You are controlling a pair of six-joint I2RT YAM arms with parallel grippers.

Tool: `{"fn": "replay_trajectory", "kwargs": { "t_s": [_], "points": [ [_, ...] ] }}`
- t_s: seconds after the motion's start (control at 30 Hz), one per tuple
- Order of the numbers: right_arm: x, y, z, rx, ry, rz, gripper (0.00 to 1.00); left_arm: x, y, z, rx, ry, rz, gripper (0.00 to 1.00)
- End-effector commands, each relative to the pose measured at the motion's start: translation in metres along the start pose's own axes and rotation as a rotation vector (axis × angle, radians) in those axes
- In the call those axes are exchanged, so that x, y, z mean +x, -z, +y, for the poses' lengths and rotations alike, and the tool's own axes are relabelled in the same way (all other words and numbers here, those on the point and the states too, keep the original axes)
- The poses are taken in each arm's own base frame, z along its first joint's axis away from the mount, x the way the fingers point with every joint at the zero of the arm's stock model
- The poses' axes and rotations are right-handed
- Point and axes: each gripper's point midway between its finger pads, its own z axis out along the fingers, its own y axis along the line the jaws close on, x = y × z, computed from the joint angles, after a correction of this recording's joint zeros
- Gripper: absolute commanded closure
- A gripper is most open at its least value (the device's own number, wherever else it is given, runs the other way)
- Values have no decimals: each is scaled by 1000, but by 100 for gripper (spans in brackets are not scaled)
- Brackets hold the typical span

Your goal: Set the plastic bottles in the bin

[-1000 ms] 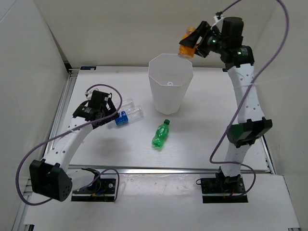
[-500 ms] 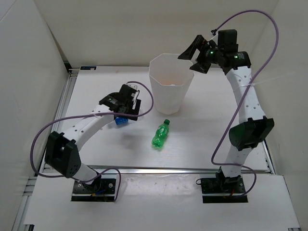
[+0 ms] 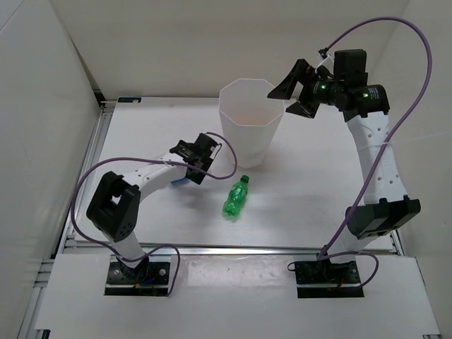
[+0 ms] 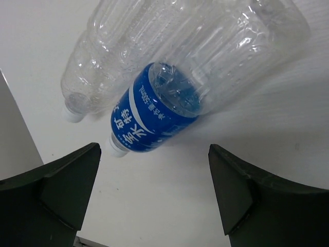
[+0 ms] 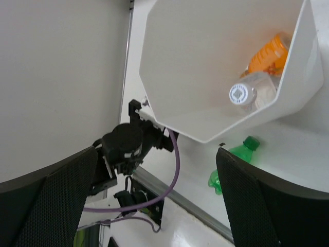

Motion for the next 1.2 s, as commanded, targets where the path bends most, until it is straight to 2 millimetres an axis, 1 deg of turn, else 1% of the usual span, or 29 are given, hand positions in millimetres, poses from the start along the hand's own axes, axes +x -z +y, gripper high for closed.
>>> {"fn": "replay_trajectory", "kwargs": {
  "t_s": [0.0,0.03,0.07,0.1,0.13,0.17,0.2,0.23,0.27,0.3,0.37,0.43,0.47,0.53,0.57,0.6,0.63,0.73,0.8,0.87,0.9,0.93,0.97,1.0,1.1,1.13,1.17],
  "points": [
    [15,27,12,-27,31,20,0,-10,-7,12,-86,-34,-29,4],
    [15,30,14,-27,41,20,0,-14,-9,11,-86,-30,-36,4],
    [17,33,19,-44,43,30,0,-12,-12,9,-86,-36,-27,5],
    [16,37,18,-37,36,27,0,-12,-17,6,-86,-54,-20,5],
    [17,41,22,-47,50,28,0,-10,-19,5,-86,-59,-12,5],
    [17,47,26,-49,64,26,0,-7,-24,0,-73,-76,-4,7],
    [19,49,29,-55,62,33,0,-8,-24,0,-73,-71,-11,10],
    [16,50,26,-50,69,26,0,-3,-29,-4,-62,-83,6,10],
    [18,51,24,-45,74,34,0,-5,-29,-5,-62,-78,-1,10],
    [20,55,29,-58,81,31,0,-3,-31,-6,-62,-83,6,12],
    [20,63,26,-48,84,17,0,-3,-36,-7,-55,-74,8,13],
    [24,66,23,-51,90,38,0,0,-42,-14,-35,-83,20,14],
    [24,69,26,-55,96,32,0,1,-44,-14,-19,-65,25,16],
    [26,69,18,-36,86,43,0,1,-47,-18,-7,-66,25,17],
    [27,73,18,-39,83,41,0,-1,-48,-23,16,-61,17,20],
    [27,73,18,-39,83,41,0,2,-50,-27,33,-66,25,26],
    [28,71,15,-35,76,48,0,2,-52,-28,53,-48,30,28],
    [29,71,17,-42,76,53,0,6,-55,-28,59,-28,36,28],
    [29,71,17,-42,76,53,0,10,-60,-24,61,-13,44,29],
    [29,71,17,-42,76,53,0,12,-61,-27,73,-13,44,29],
    [31,69,14,-38,70,60,0,12,-62,-30,99,4,47,31],
    [33,68,13,-42,64,71,0,16,-62,-33,115,0,54,31],
    [33,68,13,-42,64,71,0,16,-62,-36,127,13,55,32],
    [34,67,11,-39,58,77,0,20,-62,-40,149,9,64,32],
    [35,63,7,-34,42,84,0,24,-58,-37,140,20,61,32],
    [35,63,7,-34,42,84,0,24,-58,-35,127,19,61,30],
    [35,63,7,-34,42,84,0,20,-54,-34,120,18,45,28]
  ]
}}
